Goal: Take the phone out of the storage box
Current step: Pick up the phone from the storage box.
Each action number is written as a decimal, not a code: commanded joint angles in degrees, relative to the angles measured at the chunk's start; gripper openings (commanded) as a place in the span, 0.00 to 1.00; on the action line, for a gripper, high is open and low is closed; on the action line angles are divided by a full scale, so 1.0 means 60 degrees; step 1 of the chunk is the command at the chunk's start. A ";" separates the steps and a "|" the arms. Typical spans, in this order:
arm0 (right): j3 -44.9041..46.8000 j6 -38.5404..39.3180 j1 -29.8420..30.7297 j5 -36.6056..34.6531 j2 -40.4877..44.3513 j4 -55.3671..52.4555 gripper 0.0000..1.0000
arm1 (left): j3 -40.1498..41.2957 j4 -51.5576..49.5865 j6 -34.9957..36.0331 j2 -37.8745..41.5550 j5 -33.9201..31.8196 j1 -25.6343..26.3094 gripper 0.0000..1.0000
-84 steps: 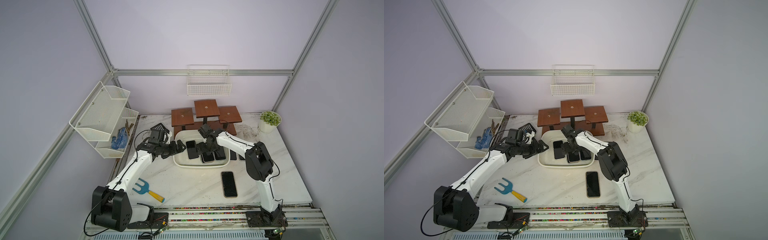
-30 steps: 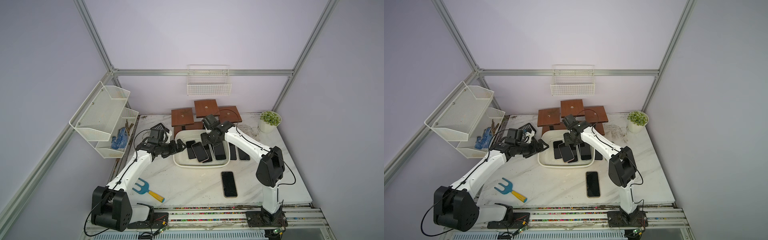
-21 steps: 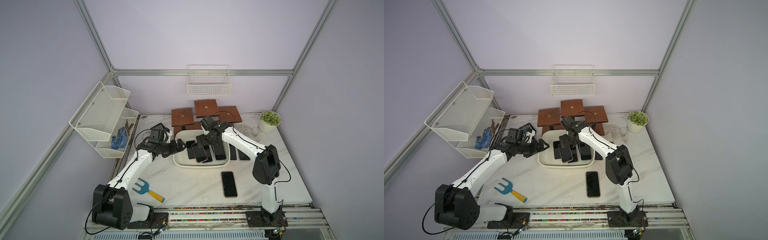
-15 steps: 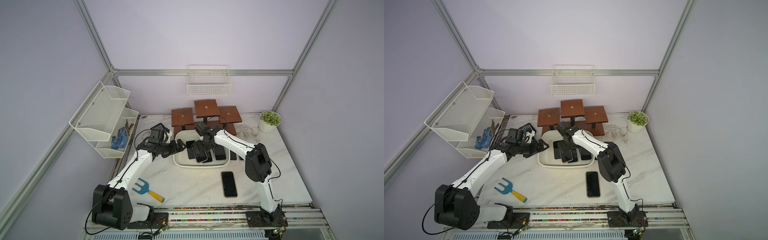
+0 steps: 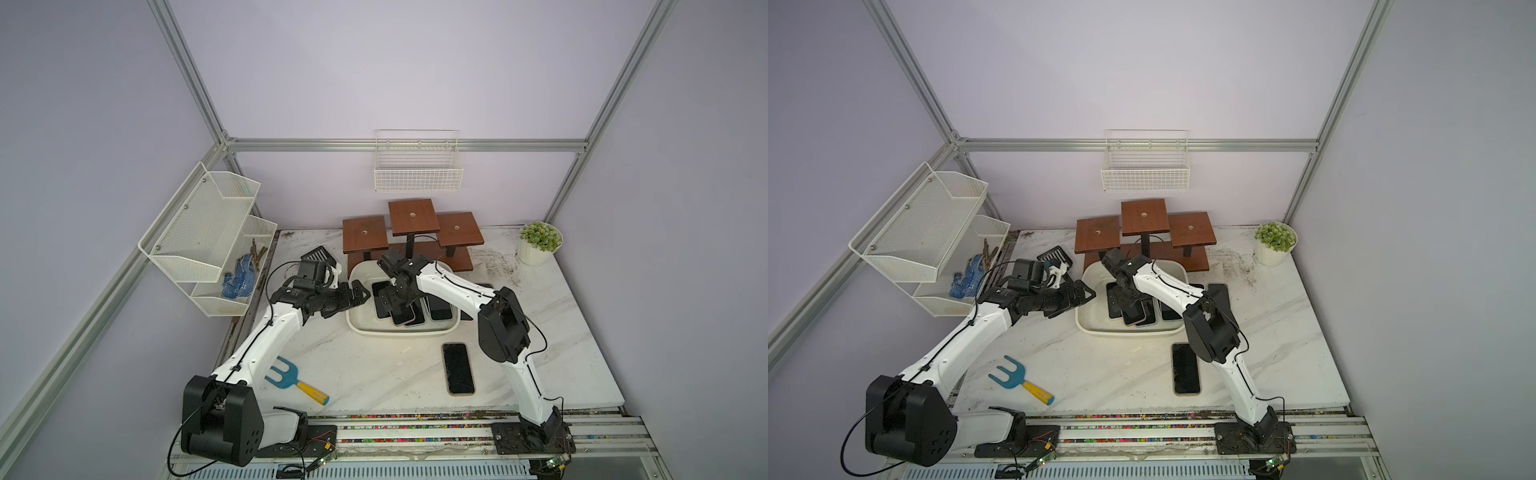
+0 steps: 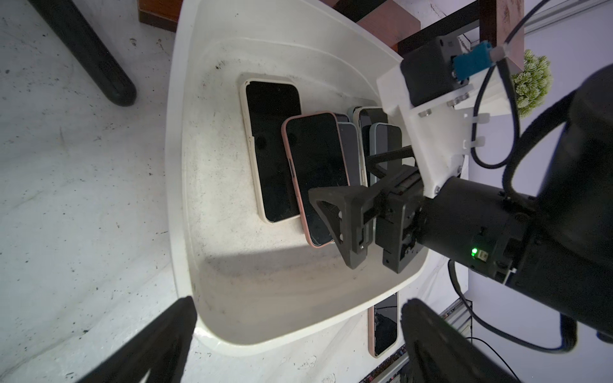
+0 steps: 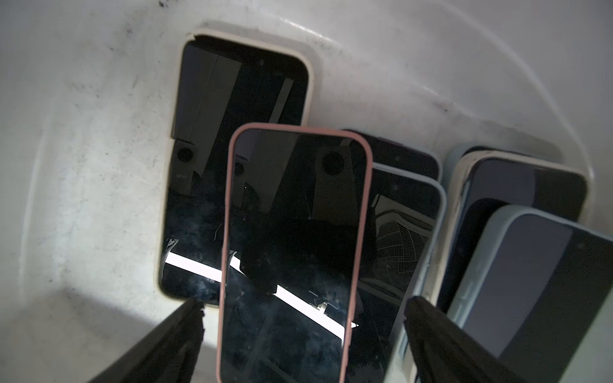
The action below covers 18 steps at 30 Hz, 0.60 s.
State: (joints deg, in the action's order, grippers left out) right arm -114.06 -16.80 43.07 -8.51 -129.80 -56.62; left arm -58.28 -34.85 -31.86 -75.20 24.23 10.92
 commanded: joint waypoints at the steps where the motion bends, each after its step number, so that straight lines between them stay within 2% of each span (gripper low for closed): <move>1: -0.0263 -0.0057 0.0155 -0.0042 -0.0272 -0.0174 1.00 | 0.0046 -0.0021 0.0193 0.0280 0.0009 -0.0069 1.00; 18: -0.0468 -0.0257 0.0219 -0.0523 -0.1161 -0.0485 1.00 | 0.0284 -0.0146 0.0329 0.0434 0.0042 -0.0065 1.00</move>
State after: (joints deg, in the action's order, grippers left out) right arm -116.01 -17.04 44.10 -10.57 -134.28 -57.76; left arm -56.66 -35.77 -31.64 -74.32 24.21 10.90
